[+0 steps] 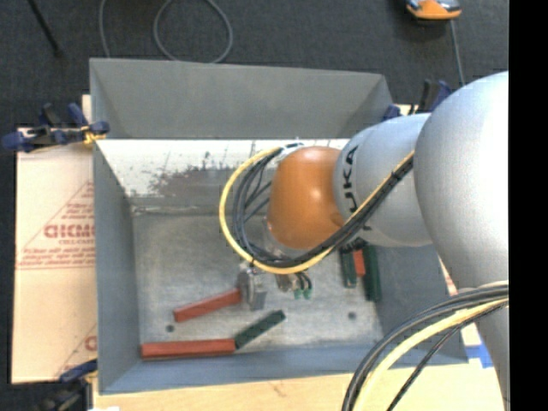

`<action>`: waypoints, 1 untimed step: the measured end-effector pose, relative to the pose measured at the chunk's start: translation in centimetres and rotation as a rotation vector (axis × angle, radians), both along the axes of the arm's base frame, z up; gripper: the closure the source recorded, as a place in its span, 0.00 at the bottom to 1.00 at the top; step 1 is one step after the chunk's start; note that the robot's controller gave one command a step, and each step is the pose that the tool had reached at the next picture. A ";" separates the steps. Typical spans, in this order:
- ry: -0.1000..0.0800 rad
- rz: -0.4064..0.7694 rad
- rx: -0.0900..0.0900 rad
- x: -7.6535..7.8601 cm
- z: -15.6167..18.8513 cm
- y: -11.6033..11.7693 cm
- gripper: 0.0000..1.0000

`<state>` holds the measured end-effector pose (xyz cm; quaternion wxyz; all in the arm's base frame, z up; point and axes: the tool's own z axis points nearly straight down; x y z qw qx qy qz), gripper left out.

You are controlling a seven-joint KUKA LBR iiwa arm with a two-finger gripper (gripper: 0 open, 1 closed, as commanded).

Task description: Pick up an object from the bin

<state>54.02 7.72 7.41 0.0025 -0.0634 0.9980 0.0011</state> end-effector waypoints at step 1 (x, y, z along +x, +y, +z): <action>0.000 -0.001 0.000 0.0 0.0 0.0 1.00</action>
Offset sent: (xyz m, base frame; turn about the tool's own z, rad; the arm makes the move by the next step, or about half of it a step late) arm 0.0000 0.0000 0.0000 0.0000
